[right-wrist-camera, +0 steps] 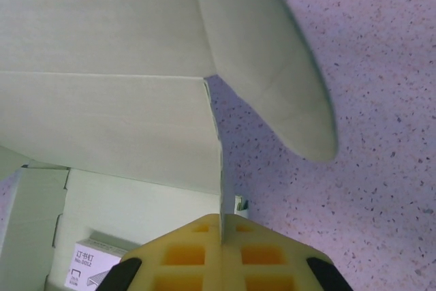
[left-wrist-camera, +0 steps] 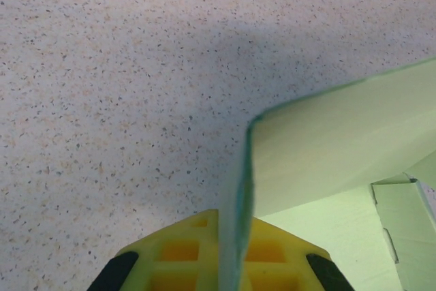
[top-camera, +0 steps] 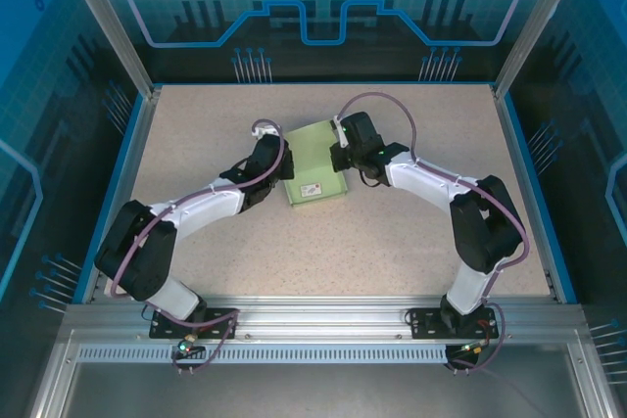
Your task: Fold the paper box
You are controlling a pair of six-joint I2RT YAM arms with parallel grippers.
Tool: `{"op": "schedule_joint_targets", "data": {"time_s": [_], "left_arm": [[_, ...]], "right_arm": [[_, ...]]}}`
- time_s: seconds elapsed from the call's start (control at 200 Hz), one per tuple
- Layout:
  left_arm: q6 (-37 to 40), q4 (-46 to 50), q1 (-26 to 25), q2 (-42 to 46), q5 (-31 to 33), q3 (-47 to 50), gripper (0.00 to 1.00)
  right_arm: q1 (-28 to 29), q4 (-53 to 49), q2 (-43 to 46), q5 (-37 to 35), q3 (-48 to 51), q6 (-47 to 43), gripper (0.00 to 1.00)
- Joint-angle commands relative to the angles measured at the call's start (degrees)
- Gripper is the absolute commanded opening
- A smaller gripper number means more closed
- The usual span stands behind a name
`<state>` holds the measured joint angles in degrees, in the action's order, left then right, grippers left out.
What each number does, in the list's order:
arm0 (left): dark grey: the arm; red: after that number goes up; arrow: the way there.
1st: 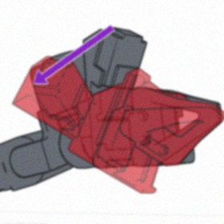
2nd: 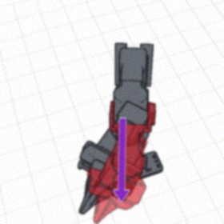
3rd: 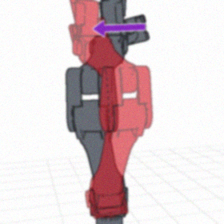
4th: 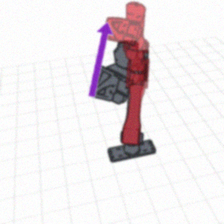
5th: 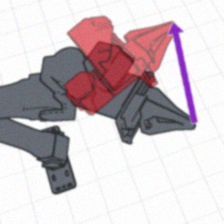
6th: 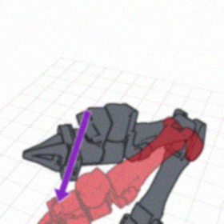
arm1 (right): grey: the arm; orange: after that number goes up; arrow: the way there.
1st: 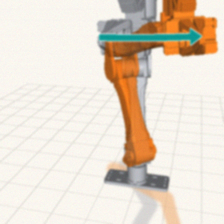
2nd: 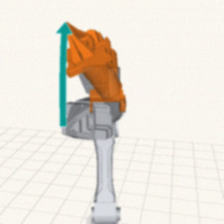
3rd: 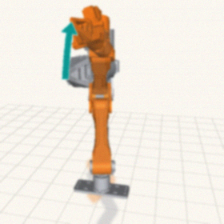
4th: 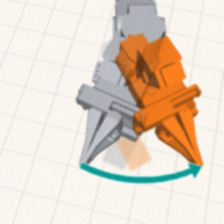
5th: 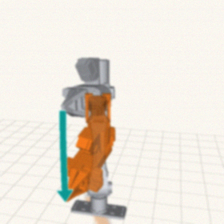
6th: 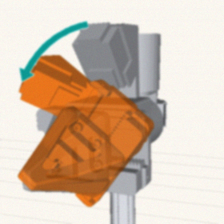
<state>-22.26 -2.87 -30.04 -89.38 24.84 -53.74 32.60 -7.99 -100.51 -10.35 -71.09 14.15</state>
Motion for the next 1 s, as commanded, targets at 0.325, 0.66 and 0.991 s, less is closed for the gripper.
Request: {"op": "schedule_joint_targets", "data": {"time_s": [0.325, 0.66, 0.991], "left_arm": [[-1.69, -13.65, -5.92, -3.08, 10.39, 3.38, 0.00], [-1.76, -20.07, -10.72, -4.85, 16.08, 8.48, 0.00], [0.02, -26.09, -15.26, -7.03, 20.83, 13.23, 0.00]], "right_arm": [[1.40, 13.48, -0.12, 0.11, 7.46, 1.37, 0.03], [3.36, 19.20, 1.24, -1.76, 14.02, 3.26, 0.04], [5.04, 22.69, 3.63, -3.70, 20.37, 5.40, 0.05]]}}
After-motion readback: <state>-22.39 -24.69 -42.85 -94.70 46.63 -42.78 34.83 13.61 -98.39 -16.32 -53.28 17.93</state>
